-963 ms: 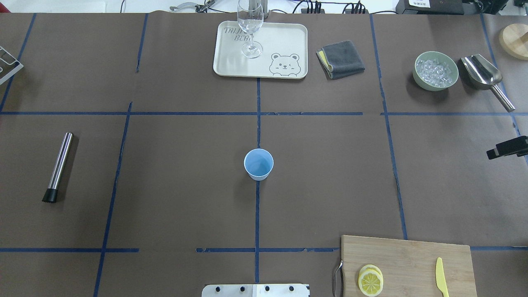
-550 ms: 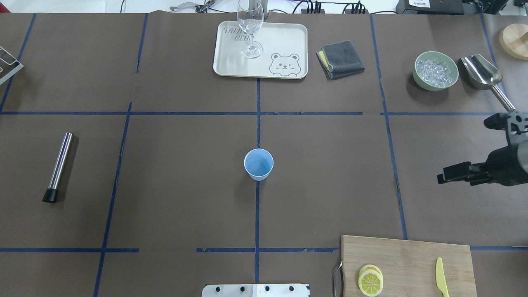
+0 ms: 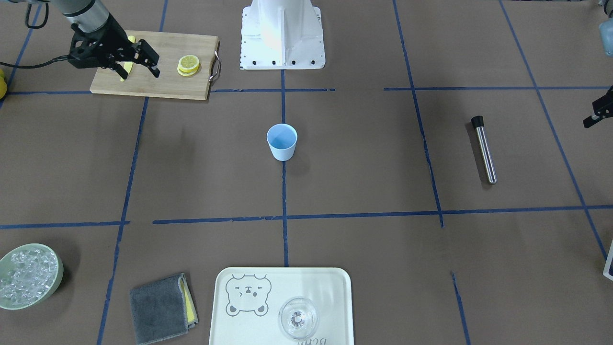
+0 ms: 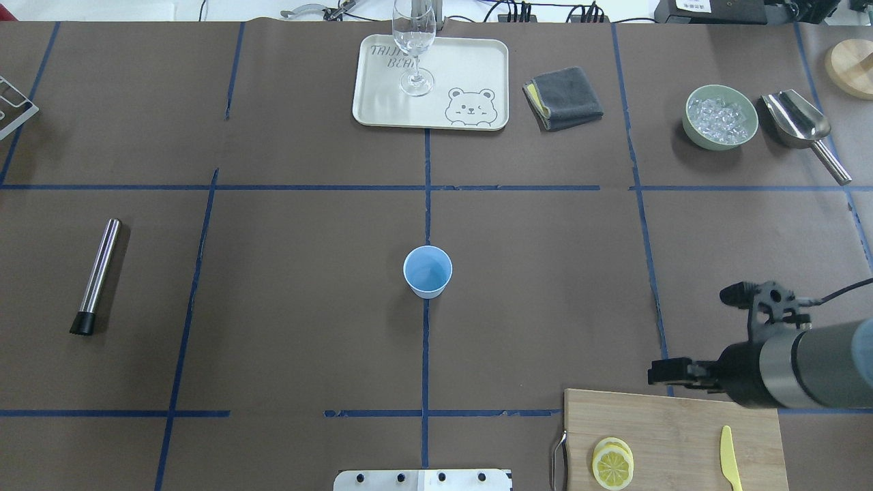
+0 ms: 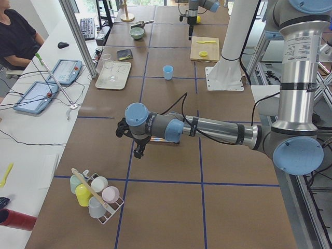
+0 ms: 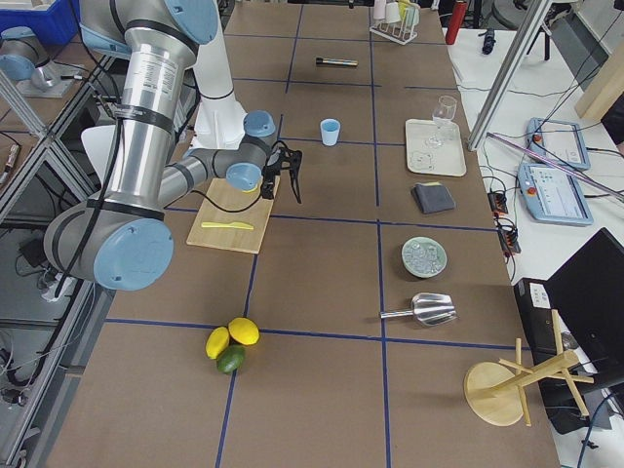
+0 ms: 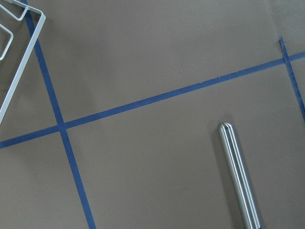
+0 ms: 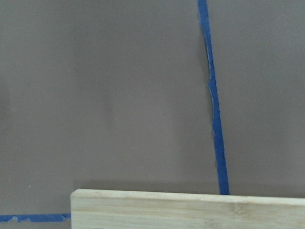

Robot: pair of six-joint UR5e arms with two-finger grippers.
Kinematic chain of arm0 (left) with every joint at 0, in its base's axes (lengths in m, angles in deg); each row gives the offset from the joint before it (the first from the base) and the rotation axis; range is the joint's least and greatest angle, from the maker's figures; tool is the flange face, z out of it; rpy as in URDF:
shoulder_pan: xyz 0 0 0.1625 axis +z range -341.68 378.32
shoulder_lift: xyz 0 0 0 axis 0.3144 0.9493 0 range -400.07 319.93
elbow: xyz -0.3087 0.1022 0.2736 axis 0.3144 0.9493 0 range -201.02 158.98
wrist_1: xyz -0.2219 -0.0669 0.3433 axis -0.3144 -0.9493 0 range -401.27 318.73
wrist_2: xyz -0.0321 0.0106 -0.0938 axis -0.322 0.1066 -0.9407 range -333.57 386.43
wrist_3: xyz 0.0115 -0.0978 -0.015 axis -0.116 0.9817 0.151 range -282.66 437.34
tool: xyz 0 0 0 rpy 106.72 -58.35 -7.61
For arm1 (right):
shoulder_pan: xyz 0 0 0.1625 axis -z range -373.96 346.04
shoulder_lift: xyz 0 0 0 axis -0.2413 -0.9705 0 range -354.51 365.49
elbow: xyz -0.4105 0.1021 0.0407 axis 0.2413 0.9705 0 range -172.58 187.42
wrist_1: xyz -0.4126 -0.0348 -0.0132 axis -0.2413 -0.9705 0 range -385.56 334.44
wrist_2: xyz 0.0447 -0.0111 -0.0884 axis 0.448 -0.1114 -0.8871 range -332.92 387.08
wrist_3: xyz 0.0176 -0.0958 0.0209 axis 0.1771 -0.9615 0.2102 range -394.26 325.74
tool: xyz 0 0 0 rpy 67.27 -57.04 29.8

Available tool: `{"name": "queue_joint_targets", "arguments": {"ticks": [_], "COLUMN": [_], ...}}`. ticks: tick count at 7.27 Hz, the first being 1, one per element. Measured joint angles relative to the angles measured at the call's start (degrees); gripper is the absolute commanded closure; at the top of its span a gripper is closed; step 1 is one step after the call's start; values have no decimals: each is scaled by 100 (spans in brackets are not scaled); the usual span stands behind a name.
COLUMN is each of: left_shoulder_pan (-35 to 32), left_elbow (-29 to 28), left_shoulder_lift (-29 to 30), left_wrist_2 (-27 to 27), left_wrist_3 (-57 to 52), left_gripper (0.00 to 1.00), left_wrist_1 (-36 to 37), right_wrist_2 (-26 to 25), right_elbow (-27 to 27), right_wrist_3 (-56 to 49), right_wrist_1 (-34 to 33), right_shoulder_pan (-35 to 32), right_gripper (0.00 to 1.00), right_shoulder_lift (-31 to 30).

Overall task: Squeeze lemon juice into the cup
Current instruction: 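Move the right gripper down to the lemon slice on the cutting board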

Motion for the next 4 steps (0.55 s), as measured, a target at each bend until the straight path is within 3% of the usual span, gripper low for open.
{"name": "queue_joint_targets", "arguments": {"ticks": [1,4], "left_shoulder_pan": [5,9], "left_elbow": [0,12], "left_shoulder_lift": [-2,-18], "left_wrist_2": [30,44], "left_wrist_3": [13,19], "left_gripper": [0,0], "left_wrist_1": [-13,-25], "right_wrist_2": [-621,-1486], "right_elbow": [-117,-253], "right_wrist_3": [318,999], "right_wrist_1": [-282,-1604], "right_shoulder_pan": [589,1572], "right_gripper": [0,0], "right_shoulder_lift": [73,788]}}
